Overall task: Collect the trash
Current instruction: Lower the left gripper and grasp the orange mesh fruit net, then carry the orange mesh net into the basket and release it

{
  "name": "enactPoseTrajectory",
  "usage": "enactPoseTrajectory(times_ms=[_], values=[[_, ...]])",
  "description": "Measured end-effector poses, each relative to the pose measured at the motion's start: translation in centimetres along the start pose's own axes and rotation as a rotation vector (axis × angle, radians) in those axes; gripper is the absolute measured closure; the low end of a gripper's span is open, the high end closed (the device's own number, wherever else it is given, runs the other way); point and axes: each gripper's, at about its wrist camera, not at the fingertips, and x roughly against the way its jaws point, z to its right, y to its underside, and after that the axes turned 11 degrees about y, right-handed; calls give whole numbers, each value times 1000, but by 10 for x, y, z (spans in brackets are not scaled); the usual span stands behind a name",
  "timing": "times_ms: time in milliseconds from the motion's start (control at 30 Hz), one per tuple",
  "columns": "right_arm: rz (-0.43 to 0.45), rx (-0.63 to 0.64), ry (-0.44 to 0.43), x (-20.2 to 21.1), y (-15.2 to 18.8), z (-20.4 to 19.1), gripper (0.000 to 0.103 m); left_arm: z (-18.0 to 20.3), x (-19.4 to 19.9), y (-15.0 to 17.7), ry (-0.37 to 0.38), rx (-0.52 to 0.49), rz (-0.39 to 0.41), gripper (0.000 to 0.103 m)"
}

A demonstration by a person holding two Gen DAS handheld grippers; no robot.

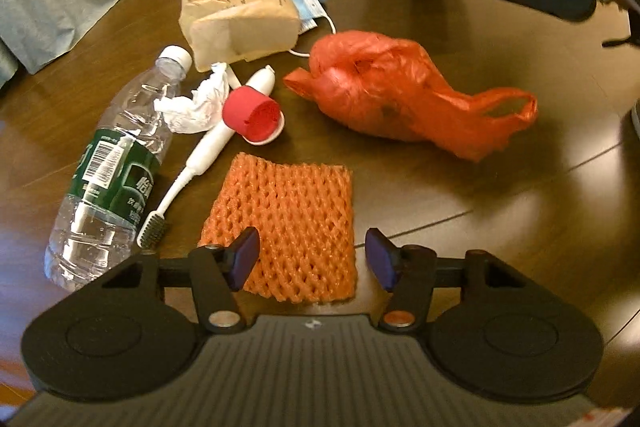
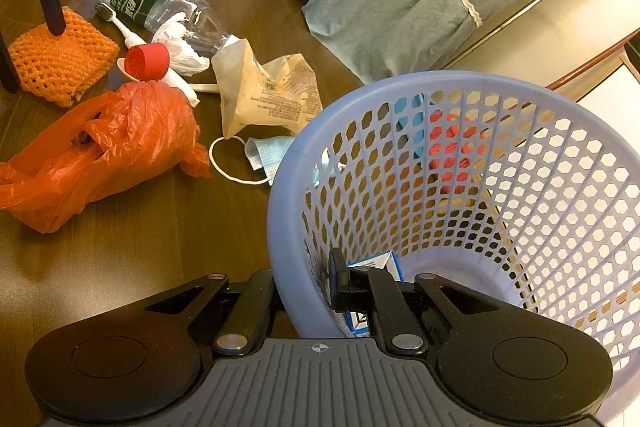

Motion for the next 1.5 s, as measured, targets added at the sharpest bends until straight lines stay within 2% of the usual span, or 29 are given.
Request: enactPoseTrajectory(times_ms=[233,333,467,533,667,933,1267,1500], values=[[0,0,0,0,0,0,99,5,-8,1,-19,-42,-25,64],[-1,-1,0,0,0,0,99,5,-9,0,-29,-41,-27,78],[0,1,0,0,0,0,99,-2,-5,-1,-35,5,-20,89],[0,0,0,0,0,0,99,-5,-2,-3,-38,32,-14,91],[-1,-1,1,0,0,0,99,-6,8,-9,-46,68,28,93],[-1,-4,2,0,0,-1,99,-6,29,-33,-16,132,111,93],[-3,-9,2,-2,-1,0,99,-11,56,-57,-20,175,192,94],[-2,-10,2,-2,-1,1,99,-12,74,-76,5,197,259,94]])
